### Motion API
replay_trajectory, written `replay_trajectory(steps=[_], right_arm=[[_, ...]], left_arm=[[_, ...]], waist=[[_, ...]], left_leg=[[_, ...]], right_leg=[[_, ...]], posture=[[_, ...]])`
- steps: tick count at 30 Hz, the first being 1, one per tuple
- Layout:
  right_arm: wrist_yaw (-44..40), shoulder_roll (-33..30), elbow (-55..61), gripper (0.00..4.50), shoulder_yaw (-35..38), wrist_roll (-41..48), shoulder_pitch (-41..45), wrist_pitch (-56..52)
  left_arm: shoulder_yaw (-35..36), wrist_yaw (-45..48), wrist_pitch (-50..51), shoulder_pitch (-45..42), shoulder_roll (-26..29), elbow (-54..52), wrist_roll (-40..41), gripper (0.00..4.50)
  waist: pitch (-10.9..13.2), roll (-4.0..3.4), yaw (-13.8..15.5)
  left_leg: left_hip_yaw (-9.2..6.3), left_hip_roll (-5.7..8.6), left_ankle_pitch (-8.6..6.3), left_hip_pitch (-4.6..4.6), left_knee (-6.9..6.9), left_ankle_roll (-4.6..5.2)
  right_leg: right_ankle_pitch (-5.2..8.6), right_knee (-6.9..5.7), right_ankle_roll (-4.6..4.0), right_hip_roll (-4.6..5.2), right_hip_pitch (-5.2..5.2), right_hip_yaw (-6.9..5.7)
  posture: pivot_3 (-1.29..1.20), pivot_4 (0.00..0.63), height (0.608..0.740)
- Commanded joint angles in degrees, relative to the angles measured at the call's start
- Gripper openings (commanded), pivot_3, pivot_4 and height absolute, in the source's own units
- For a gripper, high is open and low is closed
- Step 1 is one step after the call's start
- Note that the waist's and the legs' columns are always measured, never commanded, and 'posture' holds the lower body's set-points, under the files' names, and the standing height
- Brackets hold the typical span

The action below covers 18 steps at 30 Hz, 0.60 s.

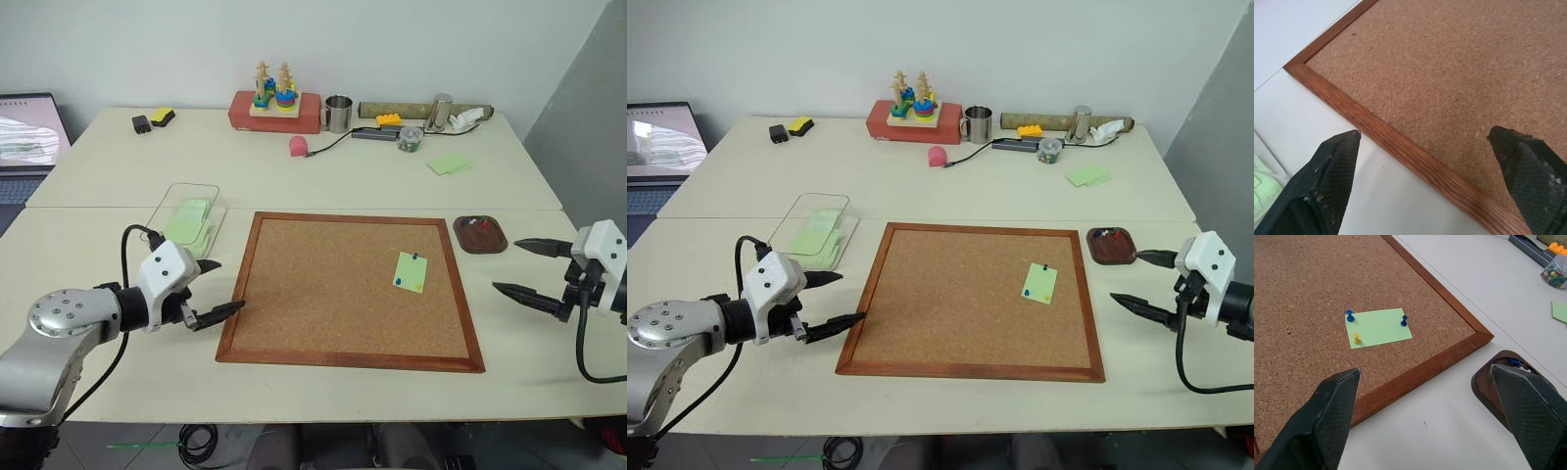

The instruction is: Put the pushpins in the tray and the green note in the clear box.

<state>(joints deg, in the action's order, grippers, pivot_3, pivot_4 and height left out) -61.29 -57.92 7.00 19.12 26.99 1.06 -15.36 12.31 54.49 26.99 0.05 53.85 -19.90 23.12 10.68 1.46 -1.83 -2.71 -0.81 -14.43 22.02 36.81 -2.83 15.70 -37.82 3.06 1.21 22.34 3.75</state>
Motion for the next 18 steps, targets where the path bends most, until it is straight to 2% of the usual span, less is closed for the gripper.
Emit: replay_trajectory(steps=[1,18], right_arm=[[-0.49,-0.04,0.59,4.48,1.03,-0.49,0.58,0.99],[0.44,1.25,2.74,4.48,1.4,-0.75,-0.03,-1.51]], left_arm=[[1.41,1.15,-0.87,0.18,0.45,-1.74,1.0,4.45],[-0.6,-2.68,2.87,-4.23,-2.01,-2.05,1.42,4.45]], waist=[[0.0,0.0,0.0],[0.0,0.0,0.02]], left_leg=[[0.0,0.0,0.0,0.0,0.0,0.0],[-0.03,0.01,0.0,0.0,0.03,0.0]], right_leg=[[0.0,0.0,0.0,0.0,0.0,0.0],[-0.03,-0.06,-0.04,0.0,-0.01,-0.02]], posture=[[0.0,0.15,0.74],[0.0,0.15,0.74]])
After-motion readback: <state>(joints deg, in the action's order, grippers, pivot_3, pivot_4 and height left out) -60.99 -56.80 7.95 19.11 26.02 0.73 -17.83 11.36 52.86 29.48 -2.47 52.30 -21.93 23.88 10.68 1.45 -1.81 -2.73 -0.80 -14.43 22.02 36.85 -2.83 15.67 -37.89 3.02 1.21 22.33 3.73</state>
